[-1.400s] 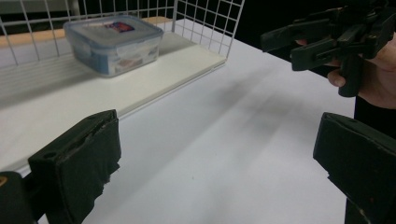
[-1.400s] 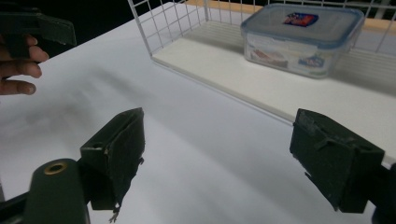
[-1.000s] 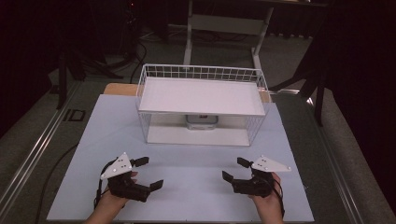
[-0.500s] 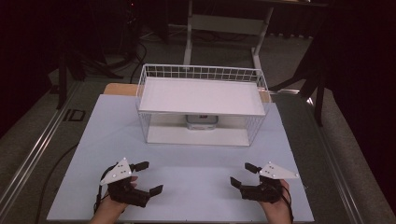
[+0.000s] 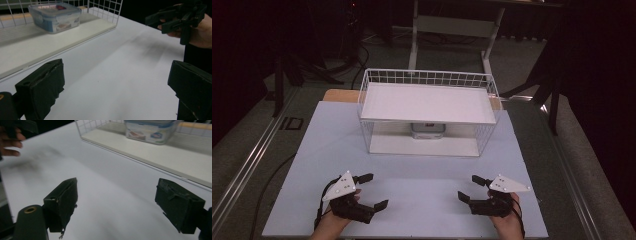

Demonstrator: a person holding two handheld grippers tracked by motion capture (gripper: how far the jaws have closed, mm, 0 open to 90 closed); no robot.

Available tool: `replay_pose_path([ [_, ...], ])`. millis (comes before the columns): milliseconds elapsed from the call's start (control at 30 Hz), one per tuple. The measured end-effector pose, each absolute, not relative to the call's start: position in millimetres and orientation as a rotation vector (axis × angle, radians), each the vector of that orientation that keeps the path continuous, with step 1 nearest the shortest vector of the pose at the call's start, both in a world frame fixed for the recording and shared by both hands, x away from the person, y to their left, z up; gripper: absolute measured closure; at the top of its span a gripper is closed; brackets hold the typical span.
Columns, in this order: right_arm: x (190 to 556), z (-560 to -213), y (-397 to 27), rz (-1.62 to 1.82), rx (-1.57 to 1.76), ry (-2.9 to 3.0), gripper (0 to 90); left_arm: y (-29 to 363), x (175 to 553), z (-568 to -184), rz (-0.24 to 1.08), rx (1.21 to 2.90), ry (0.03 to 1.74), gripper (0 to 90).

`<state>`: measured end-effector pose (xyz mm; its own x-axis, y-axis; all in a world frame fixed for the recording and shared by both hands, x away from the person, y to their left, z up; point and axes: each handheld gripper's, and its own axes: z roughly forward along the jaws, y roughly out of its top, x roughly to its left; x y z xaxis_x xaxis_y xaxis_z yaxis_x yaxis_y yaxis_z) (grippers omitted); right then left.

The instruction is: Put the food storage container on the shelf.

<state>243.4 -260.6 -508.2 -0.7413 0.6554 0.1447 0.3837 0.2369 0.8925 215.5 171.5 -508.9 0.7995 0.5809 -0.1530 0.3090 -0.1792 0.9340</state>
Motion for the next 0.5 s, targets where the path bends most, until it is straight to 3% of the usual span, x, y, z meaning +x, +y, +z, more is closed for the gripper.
replay_pose_path([
  [500,250.5,-510.7,-251.5,1.494,0.878,2.280,18.2,176.8,218.0,-511.9,0.344,1.736,0.688,1.9],
])
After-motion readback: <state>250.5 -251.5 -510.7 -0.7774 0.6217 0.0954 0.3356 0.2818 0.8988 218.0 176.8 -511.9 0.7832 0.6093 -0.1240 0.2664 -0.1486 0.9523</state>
